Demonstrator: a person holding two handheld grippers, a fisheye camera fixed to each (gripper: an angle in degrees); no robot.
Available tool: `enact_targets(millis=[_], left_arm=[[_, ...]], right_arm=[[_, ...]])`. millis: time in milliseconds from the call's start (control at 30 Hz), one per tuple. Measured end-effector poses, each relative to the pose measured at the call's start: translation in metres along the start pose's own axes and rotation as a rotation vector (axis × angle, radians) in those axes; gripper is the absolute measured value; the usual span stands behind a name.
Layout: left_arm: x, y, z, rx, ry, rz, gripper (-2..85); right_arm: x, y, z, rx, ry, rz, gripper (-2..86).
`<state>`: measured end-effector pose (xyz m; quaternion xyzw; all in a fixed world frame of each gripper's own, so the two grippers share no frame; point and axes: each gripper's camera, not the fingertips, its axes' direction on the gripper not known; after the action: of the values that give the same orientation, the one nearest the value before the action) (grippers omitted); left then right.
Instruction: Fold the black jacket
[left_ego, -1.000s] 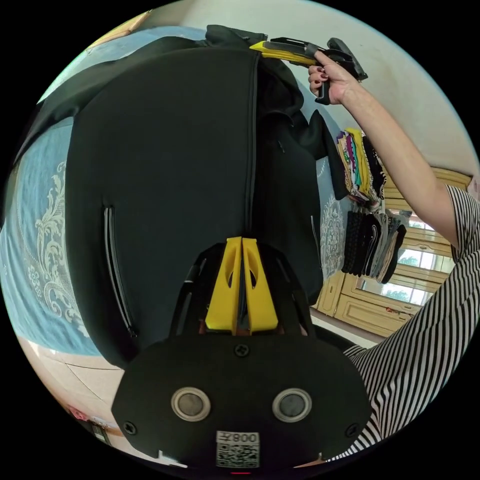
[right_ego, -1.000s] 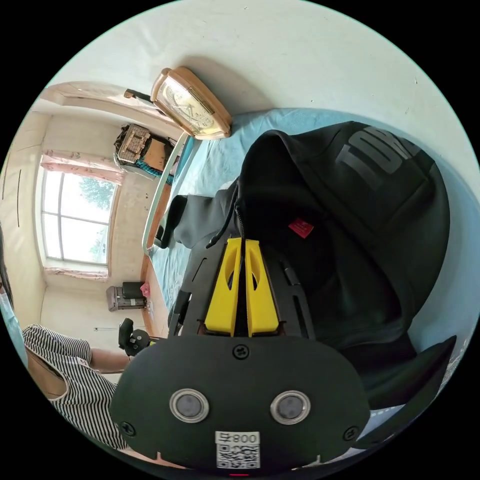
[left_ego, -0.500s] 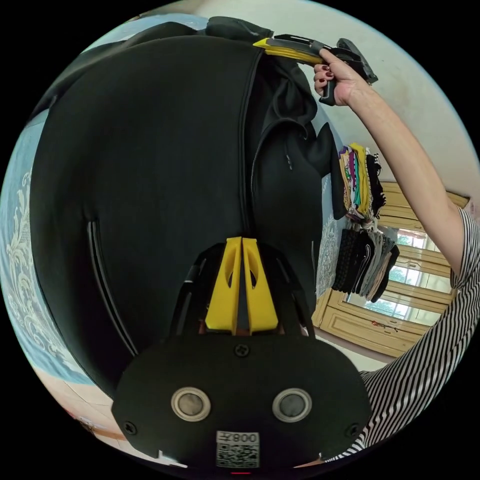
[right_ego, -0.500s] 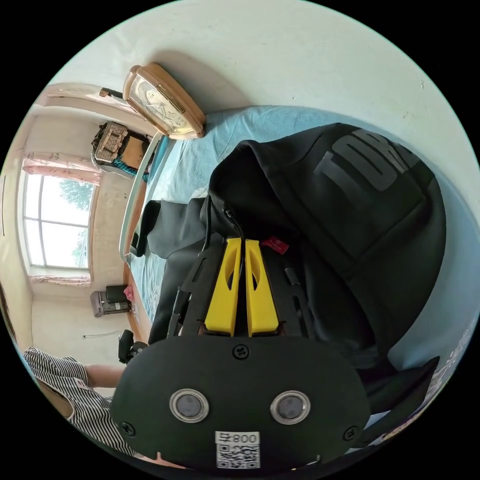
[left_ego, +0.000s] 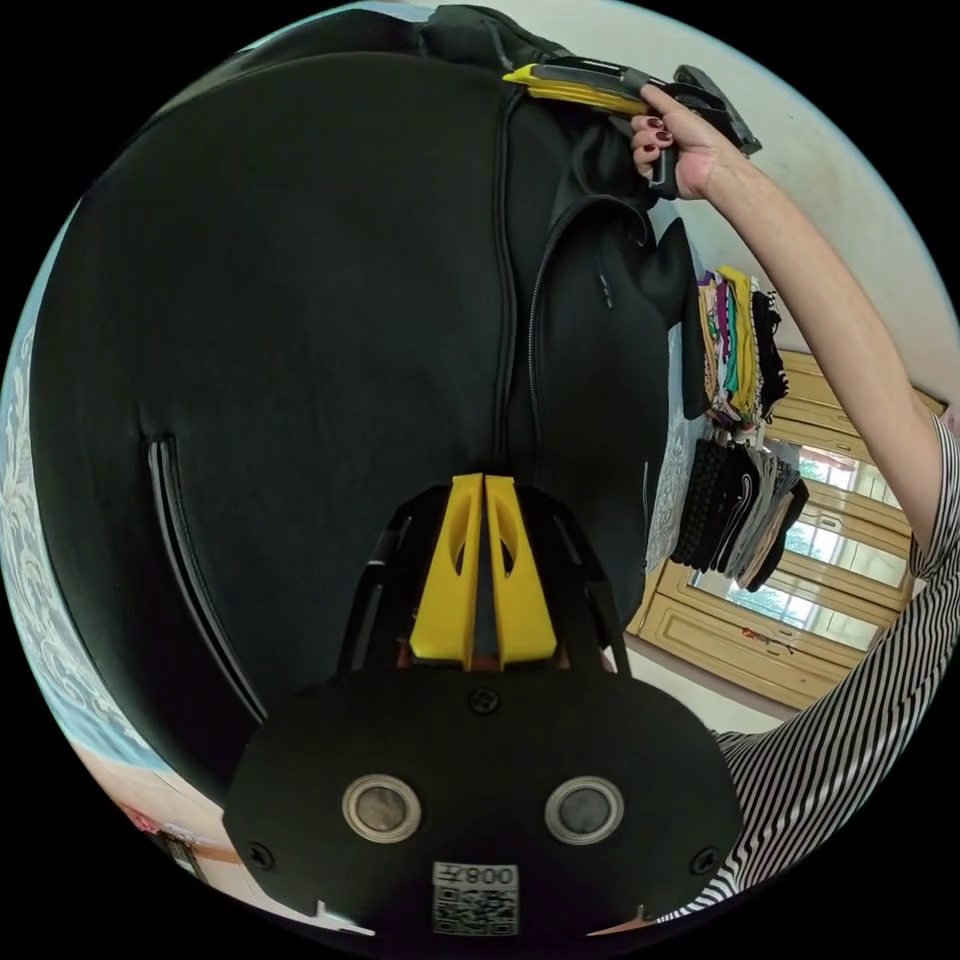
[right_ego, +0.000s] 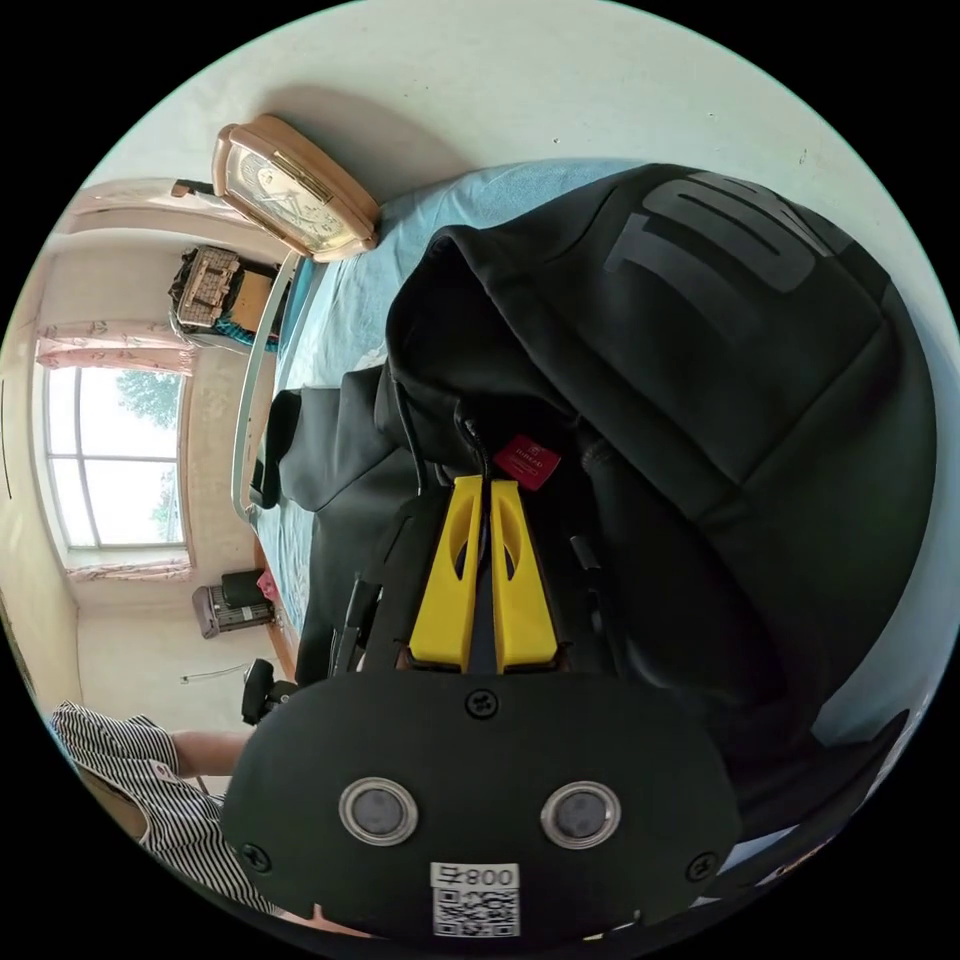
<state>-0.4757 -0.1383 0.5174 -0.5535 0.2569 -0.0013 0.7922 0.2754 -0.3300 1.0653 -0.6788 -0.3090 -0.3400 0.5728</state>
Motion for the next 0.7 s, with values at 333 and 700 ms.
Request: enact_targets(millis=[333,700], left_arm=[[0.003,0.01,-0.012,0.097,-0.006,0.088,5.7],[0.003,0.013,0.031,-0.013,0.108,0.084,8.6]], right_arm=[[0.032,0.009,-0.019,0.008,-0.083,0.009,4.3],[0.092,0.149,-0.099,0.224,-0.153,0.205,7.5]])
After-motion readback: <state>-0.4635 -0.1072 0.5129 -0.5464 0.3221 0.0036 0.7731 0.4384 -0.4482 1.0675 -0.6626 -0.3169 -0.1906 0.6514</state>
